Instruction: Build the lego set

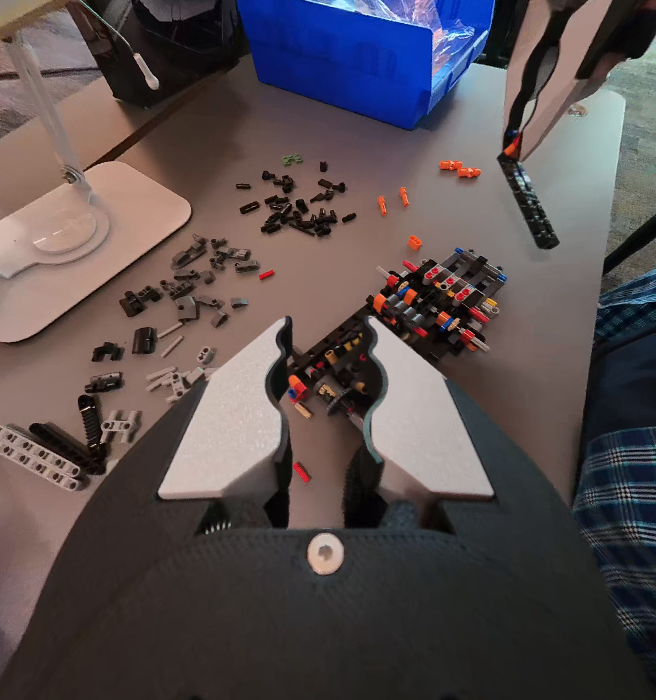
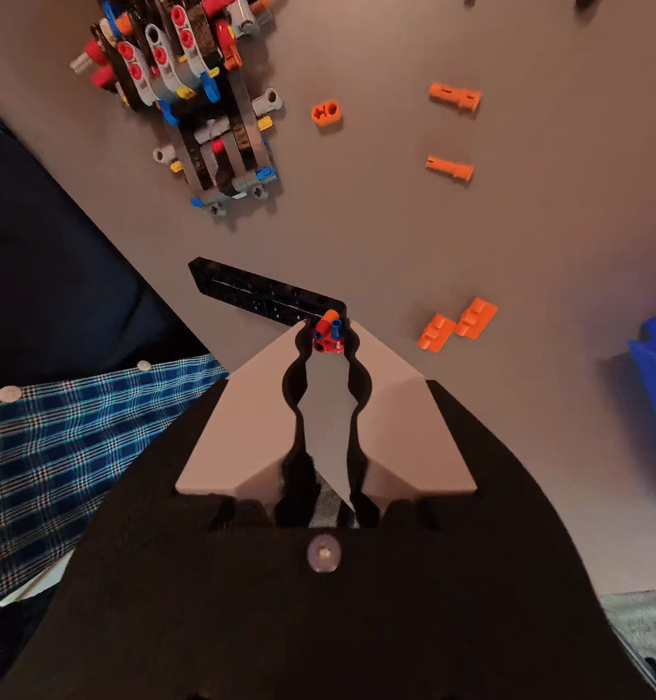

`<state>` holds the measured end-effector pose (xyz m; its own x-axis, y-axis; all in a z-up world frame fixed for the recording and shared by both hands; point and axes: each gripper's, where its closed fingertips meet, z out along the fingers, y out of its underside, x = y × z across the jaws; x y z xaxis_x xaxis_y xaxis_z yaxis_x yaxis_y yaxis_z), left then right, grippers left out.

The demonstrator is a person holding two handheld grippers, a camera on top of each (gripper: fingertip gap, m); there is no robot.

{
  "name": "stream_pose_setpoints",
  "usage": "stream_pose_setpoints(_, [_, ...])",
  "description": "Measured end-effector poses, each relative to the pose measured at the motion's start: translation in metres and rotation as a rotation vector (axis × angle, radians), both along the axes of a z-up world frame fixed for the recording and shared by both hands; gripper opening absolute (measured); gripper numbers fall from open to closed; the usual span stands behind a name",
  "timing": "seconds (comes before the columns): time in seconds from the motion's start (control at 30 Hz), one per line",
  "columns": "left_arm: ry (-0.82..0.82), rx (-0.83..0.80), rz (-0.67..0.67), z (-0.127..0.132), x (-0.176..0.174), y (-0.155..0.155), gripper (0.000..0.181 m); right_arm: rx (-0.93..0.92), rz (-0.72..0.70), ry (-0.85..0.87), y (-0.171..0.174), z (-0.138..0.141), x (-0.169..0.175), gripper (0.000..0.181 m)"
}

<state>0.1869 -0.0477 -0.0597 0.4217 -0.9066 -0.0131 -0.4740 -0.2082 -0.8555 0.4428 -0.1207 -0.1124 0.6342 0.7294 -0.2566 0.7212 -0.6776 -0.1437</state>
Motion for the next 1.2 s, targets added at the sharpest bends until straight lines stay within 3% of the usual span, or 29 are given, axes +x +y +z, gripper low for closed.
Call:
stream_pose_setpoints(0.17, [0.005,-0.012,-0.021,-0.007,0.001,-0.011,0.037,-0.092,0.010,-0.085,-0.009,-0.023,-0.006,0.015])
stream_pose_setpoints(0.3, [-0.004,-0.018,-0.029,-0.006,0.002,-0.017,0.038,-0.102,-0.015,-0.070,-0.011,-0.026,-0.010,0.031])
stream_pose_setpoints(0.43, [0.001,-0.019,-0.030,-0.007,0.001,-0.023,0.038,-0.034,-0.049,-0.046,-0.010,-0.012,0.000,0.032])
stream_pose_setpoints(0.7, [0.009,-0.027,0.056,-0.012,-0.026,-0.023,0.037,0.256,-0.093,0.112,0.008,0.034,0.009,0.013])
stream_pose_setpoints(0.87, [0.033,-0.003,0.131,-0.013,-0.051,-0.021,0.036,0.372,-0.038,0.104,0.020,0.035,0.000,0.000])
stream_pose_setpoints(1.2, [0.015,0.005,0.261,-0.023,-0.092,-0.018,0.031,0.465,0.008,0.180,0.039,0.043,-0.040,0.009])
